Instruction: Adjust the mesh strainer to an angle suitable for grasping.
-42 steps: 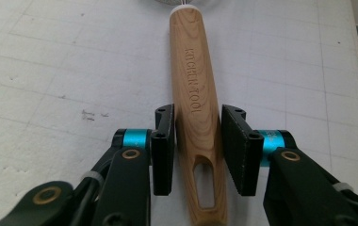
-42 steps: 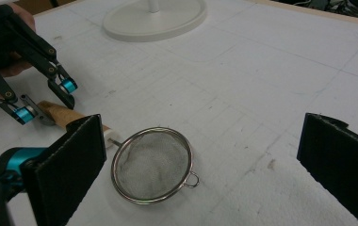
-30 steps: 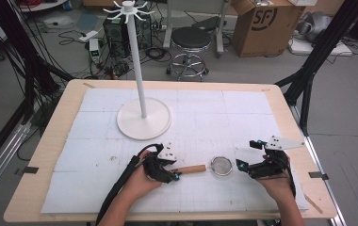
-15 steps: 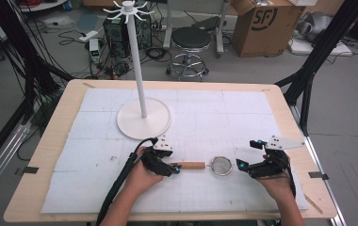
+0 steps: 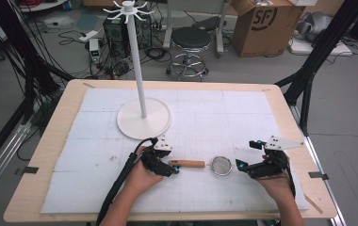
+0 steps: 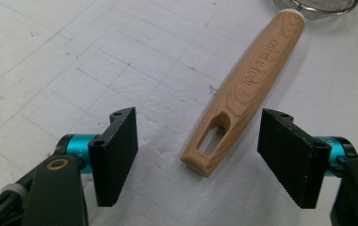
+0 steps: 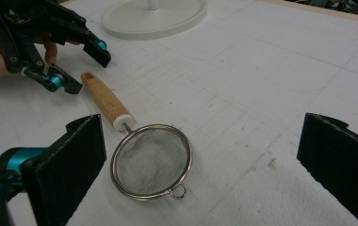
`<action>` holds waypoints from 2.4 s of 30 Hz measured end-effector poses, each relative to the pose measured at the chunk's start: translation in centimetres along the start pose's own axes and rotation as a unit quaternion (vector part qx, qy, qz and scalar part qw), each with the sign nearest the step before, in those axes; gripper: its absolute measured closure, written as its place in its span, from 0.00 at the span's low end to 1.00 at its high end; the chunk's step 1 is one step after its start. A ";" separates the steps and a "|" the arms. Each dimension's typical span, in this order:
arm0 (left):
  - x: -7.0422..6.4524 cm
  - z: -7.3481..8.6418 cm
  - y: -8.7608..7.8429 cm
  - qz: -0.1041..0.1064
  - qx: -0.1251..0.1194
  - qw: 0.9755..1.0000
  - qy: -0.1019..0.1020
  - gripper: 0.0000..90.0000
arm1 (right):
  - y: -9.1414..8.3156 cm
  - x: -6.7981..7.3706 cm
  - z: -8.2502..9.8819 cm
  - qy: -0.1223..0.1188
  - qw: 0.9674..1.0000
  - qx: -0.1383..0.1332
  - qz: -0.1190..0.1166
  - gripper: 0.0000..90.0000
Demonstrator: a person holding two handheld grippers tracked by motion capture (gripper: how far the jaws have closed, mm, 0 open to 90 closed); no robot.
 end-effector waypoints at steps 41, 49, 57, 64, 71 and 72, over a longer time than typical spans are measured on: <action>0.4 0.4 -6.3 0.000 -0.075 0.997 0.019 0.12 | 0.4 0.1 0.0 -0.004 1.000 0.003 -0.001 0.01; 1.5 0.8 -7.8 -0.001 -0.091 0.996 0.009 0.06 | 0.6 0.1 -0.1 -0.005 1.000 0.007 -0.004 0.01; 2.2 0.9 -9.4 0.009 -0.109 0.994 0.004 0.02 | 0.0 0.3 0.0 -0.002 1.000 0.000 -0.002 0.01; 2.6 0.9 -10.5 0.008 -0.121 0.993 -0.001 0.02 | 0.0 0.3 0.1 -0.001 1.000 0.004 -0.001 0.01; 2.6 0.9 -10.5 0.007 -0.120 0.993 0.008 0.02 | 0.0 0.3 0.1 -0.002 1.000 0.002 -0.003 0.01; 2.6 0.9 -10.5 0.006 -0.119 0.993 0.006 0.02 | 0.0 0.4 0.1 -0.001 1.000 0.001 -0.003 0.01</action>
Point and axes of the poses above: each handheld gripper's, and its own axes: y roughly forward along the jaws, z roughly out of its underside, x roughly to its left, the point moved 4 cm from there along y, roughly forward along the jaws, and after that the axes turned 15 degrees about -y, right-handed, at the moved point
